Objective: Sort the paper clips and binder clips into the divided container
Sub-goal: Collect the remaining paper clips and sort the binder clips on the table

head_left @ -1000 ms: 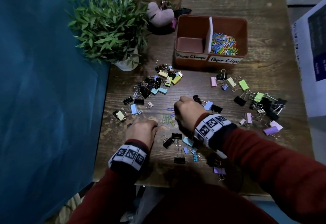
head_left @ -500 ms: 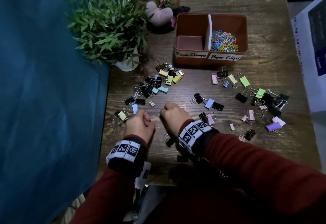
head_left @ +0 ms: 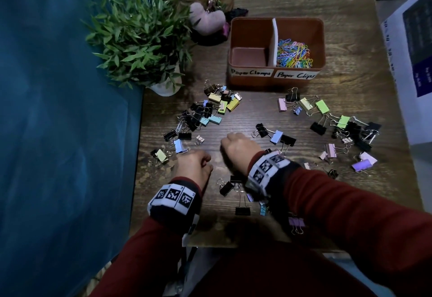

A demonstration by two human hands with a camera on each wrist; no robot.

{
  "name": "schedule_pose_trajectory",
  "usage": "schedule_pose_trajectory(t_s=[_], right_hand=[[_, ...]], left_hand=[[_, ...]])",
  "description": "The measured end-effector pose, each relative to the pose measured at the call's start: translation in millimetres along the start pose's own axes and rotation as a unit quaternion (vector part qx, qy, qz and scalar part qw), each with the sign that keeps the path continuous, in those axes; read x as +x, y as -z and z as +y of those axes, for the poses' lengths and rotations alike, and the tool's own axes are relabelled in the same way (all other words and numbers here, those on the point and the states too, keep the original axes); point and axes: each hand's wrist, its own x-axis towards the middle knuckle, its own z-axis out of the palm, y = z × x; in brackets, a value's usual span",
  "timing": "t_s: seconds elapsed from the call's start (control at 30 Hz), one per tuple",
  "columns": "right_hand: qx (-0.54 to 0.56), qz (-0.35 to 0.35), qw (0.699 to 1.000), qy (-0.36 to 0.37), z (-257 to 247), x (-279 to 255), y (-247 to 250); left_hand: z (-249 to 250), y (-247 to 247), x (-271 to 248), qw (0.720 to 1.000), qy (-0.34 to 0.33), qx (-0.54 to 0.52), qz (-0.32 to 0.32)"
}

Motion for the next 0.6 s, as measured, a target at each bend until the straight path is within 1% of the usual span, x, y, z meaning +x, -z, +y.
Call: schedule_pose_trajectory(t_s=[0.07,0.1,0.13,0.2,0.27,0.33,0.43,0.47,0.57,0.6], right_hand=[[0.068,-0.002,0.995,-0.073,13,6,14],[0.113,-0.007,0.986,-0.122,19,7,21],[0.162,0.006,0.973,-0.166,25,8,28],[0.245,0.063,0.938,-0.236,36,5,39],[0.331,0.119,0.893,-0.279,44,-3,48],[0.393,0.148,0.858,-0.296,51,-10,56],[0.454,0.172,0.820,-0.304,60,-17,64],[0.481,0.183,0.801,-0.305,64,-19,65],[0.570,0.220,0.728,-0.311,76,-27,70],[0.588,0.226,0.709,-0.317,80,-31,72]], left_hand=[[5,-2,1,1.000,-0.021,0.007,-0.021],[7,-4,2,0.999,-0.033,0.011,-0.034],[11,-6,2,0.998,-0.045,0.014,-0.046],[19,-9,2,0.995,-0.066,0.019,-0.073],[27,-11,3,0.992,-0.085,0.019,-0.095],[36,-12,7,0.988,-0.105,0.032,-0.109],[48,-11,12,0.983,-0.132,0.055,-0.117],[51,-11,12,0.982,-0.134,0.061,-0.120],[54,-14,6,0.982,-0.110,0.087,-0.129],[54,-15,3,0.981,-0.108,0.101,-0.125]])
